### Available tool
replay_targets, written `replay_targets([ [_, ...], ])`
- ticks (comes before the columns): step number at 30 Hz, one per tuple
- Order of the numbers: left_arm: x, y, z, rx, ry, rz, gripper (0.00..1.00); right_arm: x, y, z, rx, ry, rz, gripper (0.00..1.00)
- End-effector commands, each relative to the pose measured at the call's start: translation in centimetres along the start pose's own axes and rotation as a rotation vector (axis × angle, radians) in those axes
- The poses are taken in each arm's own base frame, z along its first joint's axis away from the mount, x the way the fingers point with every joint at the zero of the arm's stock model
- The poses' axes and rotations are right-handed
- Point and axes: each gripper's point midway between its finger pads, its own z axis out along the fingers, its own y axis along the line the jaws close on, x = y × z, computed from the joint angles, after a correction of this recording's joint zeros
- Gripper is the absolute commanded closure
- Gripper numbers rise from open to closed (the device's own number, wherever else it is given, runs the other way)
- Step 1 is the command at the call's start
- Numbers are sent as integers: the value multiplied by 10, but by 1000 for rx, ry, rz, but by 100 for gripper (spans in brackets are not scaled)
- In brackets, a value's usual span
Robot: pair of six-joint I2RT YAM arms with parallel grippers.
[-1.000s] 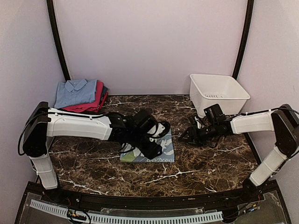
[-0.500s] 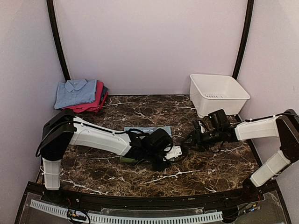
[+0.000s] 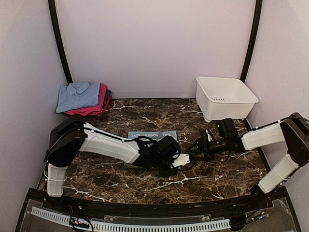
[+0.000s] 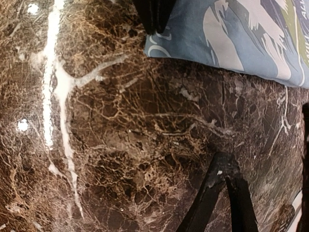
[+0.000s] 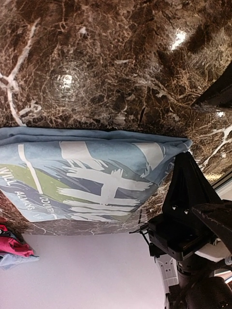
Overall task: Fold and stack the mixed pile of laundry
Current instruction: Pick up the square-folded T-shirt from the center of the board, then pass from the left arm to the right
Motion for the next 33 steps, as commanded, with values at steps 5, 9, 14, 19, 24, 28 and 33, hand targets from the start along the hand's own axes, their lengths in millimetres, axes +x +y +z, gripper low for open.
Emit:
replay_targets([
  [5,-39,23,-28,-54,-160,-72,100,-2,3,6,-68,-12,63,34],
  [9,-50,28,-41,-52,-218,-93,100,-3,4,10,-91,-13,97,33],
  [14,-54,34,-51,-59,-246,-110,100,-3,8,22,-143,3,161,28],
  [19,-55,35,-55,-64,-259,-113,100,-1,17,41,-183,37,192,26],
  [24,-54,35,-57,-64,-259,-109,100,-4,23,58,-212,55,213,25],
  [28,-55,28,-58,-29,-271,-105,100,-10,23,68,-208,53,228,23],
  [33,-57,26,-61,-19,-291,-104,100,-19,20,83,-208,51,248,28],
])
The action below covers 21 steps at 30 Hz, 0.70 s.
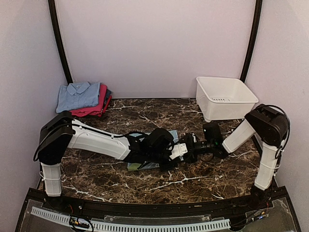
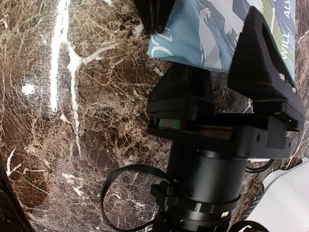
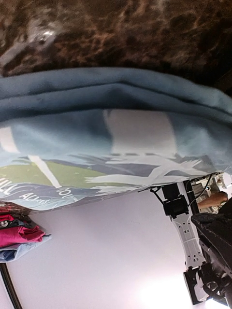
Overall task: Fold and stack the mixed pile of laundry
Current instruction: Pass from the left arm to the right
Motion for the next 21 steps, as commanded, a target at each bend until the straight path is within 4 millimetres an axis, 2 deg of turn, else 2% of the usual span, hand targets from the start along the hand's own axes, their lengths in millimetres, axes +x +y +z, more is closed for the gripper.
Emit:
replay_targets([
  [1,-32,4,-25,3,-104,-8,100,-11,2,14,-20,-13,14,30],
  [3,-33,4,-26,2,-109,-6,100,-16,1,19,-26,-17,17,35],
  [7,-34,4,-26,4,-115,-5,100,-24,-10,31,-31,-16,36,40],
  [13,-31,3,-27,7,-113,-3,100,-28,-24,42,-66,-8,78,55],
  [15,-29,2,-27,5,-109,-3,100,-28,-28,42,-51,-11,77,64],
  [18,-29,2,-28,7,-107,-15,100,-30,-29,40,-15,-22,50,85],
  [20,-30,5,-29,-4,-101,-36,95,-30,-31,35,60,-27,15,95],
  [21,-29,6,-30,-9,-94,-46,86,-32,-30,31,86,-33,-9,98],
])
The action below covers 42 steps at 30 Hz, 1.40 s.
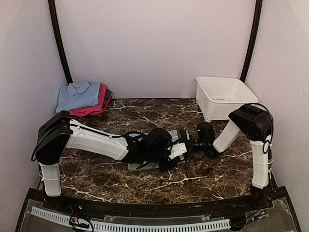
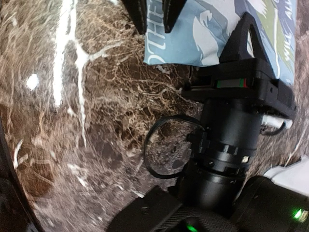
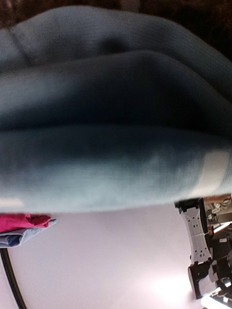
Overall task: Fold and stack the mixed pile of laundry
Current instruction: Pass from the left arm to the right, then turn over the square-folded T-shirt at the center of the board.
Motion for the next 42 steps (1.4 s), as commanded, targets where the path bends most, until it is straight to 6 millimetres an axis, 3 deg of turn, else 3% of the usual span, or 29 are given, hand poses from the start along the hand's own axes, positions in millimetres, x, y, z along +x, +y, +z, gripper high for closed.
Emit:
replay_targets([
  [1,-27,13,-27,-41,-61,-62,75,3,-35,-13,219,-9,16,100],
  [5,-25,22,-45,-59,-74,-154,47,-5,-29,-37,285,-18,-40,100],
  [7,-22,27,-56,-89,-81,-189,41,-8,-28,-47,333,-6,-72,100],
  [13,3,42,-86,-184,-76,-302,31,-21,-29,-77,529,37,-174,100],
  [16,15,42,-96,-202,-67,-336,30,-30,-28,-105,644,16,-223,100],
  [19,13,43,-110,-217,-91,-347,30,-32,-11,-138,721,-26,-259,100],
  [23,11,47,-123,-243,-116,-350,29,-27,14,-195,848,-102,-292,100],
  [29,10,46,-130,-238,-144,-350,29,-13,55,-333,1211,-311,-308,100],
  [31,11,46,-133,-237,-156,-352,29,-15,87,-374,1254,-440,-312,100],
  [34,11,44,-137,-233,-168,-351,29,-12,110,-412,1372,-516,-308,100],
  [36,14,43,-141,-233,-167,-352,29,-15,117,-424,1443,-505,-312,100],
  [39,18,43,-148,-247,-170,-351,29,-27,110,-426,1516,-438,-291,100],
  [42,18,48,-157,-284,-175,-348,29,-41,87,-395,1574,-290,-305,100],
])
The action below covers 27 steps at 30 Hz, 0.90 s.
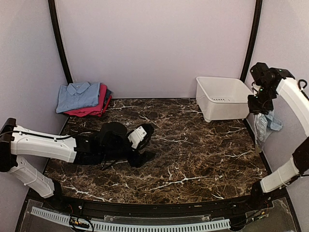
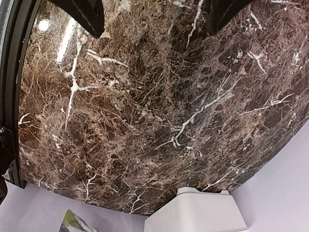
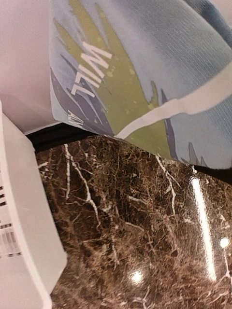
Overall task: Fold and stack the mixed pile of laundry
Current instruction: Turn over the square-folded T-shirt at the center of the board.
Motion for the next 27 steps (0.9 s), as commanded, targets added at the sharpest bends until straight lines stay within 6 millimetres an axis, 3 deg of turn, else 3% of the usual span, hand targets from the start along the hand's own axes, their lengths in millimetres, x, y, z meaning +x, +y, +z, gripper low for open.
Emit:
replay_targets([
  [1,-15,12,-20,-49,-60,-12,29,20,30,46,117,197,-214,100],
  [4,-16,18,-24,-81,-44,-14,29,44,83,81,174,334,-380,100],
  [8,-20,33,-32,-146,-36,-40,28,84,164,105,174,404,-566,100],
  [14,-26,60,-59,-165,-84,-224,26,120,290,102,-3,373,-654,100],
  [17,-30,75,-81,-201,-118,-297,26,137,331,103,-65,379,-672,100],
  [20,-31,90,-94,-236,-131,-356,25,155,361,106,-123,401,-681,87],
  [22,-31,99,-104,-244,-146,-429,25,163,383,98,-206,404,-675,68],
  [24,-27,107,-111,-244,-153,-484,25,161,405,76,-317,370,-661,49],
  [27,-27,120,-121,-251,-180,-555,25,147,435,29,-530,310,-621,38],
])
